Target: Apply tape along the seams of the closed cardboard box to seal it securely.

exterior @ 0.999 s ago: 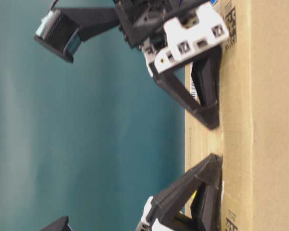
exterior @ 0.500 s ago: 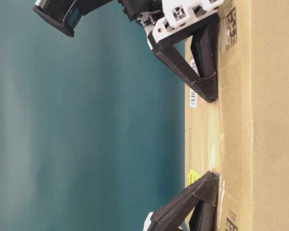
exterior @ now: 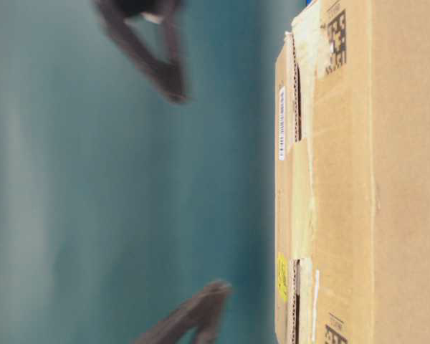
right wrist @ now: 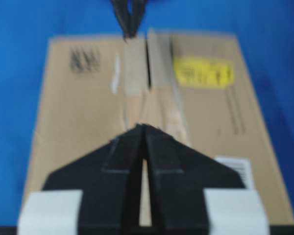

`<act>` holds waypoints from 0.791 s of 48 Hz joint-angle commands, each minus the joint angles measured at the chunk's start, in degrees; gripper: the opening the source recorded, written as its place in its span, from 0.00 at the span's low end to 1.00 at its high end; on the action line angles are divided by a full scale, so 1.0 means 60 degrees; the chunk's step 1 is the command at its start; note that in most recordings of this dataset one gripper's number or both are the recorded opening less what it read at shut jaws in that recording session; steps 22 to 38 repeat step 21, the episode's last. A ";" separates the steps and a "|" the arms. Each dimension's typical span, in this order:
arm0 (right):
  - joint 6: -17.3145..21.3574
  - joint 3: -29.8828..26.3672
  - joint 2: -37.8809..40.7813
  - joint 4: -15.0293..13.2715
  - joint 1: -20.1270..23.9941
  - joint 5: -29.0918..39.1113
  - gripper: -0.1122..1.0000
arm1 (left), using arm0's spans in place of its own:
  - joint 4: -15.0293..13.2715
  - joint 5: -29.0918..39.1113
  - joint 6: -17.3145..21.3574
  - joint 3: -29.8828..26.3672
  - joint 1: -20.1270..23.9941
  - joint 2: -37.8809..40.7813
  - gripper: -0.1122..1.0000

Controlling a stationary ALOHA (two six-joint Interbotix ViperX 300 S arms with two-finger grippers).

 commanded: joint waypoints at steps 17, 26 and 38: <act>-0.0146 0.1201 -0.3457 -0.0059 -0.0029 0.2021 0.11 | -0.0015 0.1318 -0.0015 0.1421 0.0000 -0.3501 0.10; -0.0146 0.1479 -0.3823 -0.0059 -0.0015 0.2358 0.11 | -0.0015 0.1465 -0.0059 0.1846 0.0000 -0.4131 0.10; -0.0146 0.1479 -0.3823 -0.0059 -0.0015 0.2358 0.11 | -0.0015 0.1465 -0.0059 0.1846 0.0000 -0.4131 0.10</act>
